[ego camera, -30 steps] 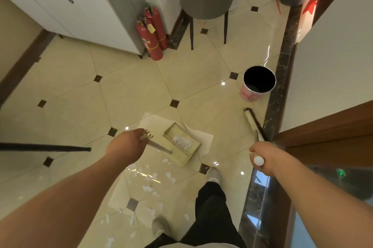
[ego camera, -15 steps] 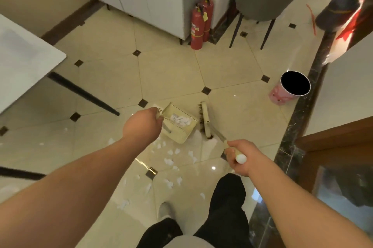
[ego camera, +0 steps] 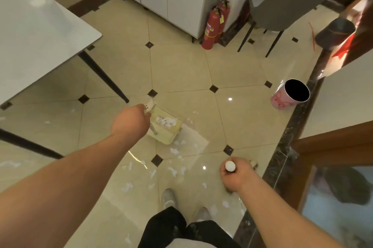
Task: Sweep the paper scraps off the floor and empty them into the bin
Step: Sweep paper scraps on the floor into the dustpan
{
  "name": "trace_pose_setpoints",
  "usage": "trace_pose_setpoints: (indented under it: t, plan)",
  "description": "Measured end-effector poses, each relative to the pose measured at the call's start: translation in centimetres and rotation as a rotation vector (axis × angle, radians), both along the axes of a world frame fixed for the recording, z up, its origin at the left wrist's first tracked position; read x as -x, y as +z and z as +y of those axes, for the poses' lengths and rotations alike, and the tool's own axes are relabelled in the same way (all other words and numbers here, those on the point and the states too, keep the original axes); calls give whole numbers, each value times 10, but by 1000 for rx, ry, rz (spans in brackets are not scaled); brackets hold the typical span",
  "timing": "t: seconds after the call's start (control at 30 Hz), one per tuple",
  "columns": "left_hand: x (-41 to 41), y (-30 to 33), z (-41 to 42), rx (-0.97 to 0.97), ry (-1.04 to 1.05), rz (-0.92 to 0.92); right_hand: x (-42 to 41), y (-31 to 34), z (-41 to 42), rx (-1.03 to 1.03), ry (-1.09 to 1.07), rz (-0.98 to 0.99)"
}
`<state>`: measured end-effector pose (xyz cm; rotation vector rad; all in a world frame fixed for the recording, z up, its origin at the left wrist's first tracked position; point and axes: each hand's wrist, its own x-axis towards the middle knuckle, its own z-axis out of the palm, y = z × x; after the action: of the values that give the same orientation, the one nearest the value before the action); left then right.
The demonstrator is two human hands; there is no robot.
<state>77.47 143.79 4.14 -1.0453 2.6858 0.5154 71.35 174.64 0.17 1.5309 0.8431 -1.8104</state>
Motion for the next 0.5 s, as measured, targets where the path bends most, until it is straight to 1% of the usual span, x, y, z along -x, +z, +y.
trace_pose_setpoints:
  t: [0.1, 0.2, 0.33, 0.5]
  plan:
    - [-24, -9, -5, -2, -4, -16, -23, -15, -22, 43, -2, -93]
    - [-47, -18, -7, 11, 18, -17, -31, -30, -41, 154, -60, -129]
    - [-68, -21, -12, 1, 58, -10, -19, -32, -73, 285, -48, -77]
    - [-77, -21, -14, 61, 99, -28, 15, -37, -89, 302, 35, 10]
